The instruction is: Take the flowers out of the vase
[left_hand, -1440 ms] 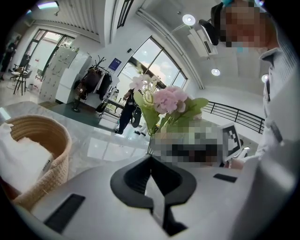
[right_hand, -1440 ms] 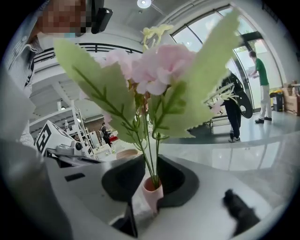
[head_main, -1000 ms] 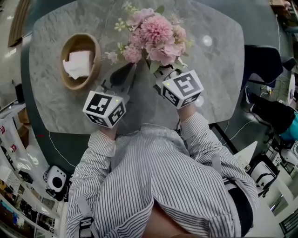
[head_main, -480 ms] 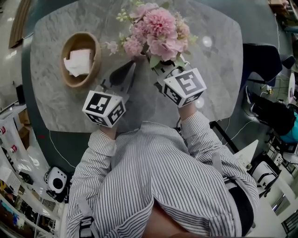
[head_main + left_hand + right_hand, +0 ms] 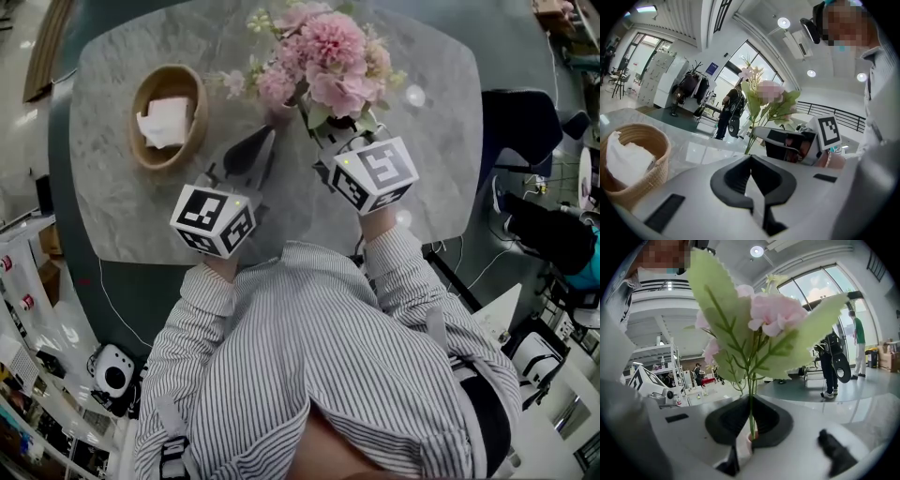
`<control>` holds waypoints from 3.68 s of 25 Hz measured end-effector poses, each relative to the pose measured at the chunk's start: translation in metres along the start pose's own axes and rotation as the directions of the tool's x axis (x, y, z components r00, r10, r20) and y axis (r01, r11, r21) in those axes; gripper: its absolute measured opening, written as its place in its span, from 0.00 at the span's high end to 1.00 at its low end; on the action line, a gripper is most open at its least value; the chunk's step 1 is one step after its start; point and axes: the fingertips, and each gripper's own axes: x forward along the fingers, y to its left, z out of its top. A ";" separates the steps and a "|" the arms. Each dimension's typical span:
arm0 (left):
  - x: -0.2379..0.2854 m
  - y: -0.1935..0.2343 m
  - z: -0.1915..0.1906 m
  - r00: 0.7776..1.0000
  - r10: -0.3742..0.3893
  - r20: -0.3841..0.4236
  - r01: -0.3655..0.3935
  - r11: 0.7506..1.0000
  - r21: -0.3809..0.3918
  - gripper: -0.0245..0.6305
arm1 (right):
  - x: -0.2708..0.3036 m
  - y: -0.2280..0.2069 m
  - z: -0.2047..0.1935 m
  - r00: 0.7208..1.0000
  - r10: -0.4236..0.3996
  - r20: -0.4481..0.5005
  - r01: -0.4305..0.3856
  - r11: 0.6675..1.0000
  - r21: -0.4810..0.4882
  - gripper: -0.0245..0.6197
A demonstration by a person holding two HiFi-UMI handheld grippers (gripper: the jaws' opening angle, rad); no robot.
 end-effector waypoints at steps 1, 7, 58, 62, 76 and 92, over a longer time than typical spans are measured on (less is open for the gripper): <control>-0.002 -0.002 0.000 1.000 -0.001 0.004 0.001 1.000 0.003 0.94 | -0.002 0.001 0.002 1.000 -0.002 0.007 0.002 1.000 -0.004 0.92; -0.008 -0.023 -0.001 1.000 -0.006 0.020 0.006 1.000 0.019 0.94 | -0.026 0.000 0.013 0.999 -0.012 0.032 0.013 0.999 -0.032 0.92; -0.080 -0.094 0.010 0.989 -0.132 0.068 0.117 0.974 0.194 0.94 | -0.146 0.084 0.010 0.998 -0.048 0.051 0.044 0.996 0.079 0.92; -0.080 -0.094 0.007 0.989 -0.132 0.064 0.117 0.975 0.190 0.94 | -0.147 0.086 0.001 0.998 -0.047 0.038 0.043 0.993 0.106 0.92; -0.079 -0.093 0.002 0.991 -0.123 0.045 0.111 0.972 0.206 0.94 | -0.145 0.088 -0.004 0.999 -0.036 0.022 0.033 0.994 0.105 0.92; -0.073 -0.093 0.001 0.990 -0.135 0.034 0.126 0.973 0.193 0.94 | -0.142 0.086 -0.002 0.999 -0.049 0.011 0.048 0.997 0.053 0.92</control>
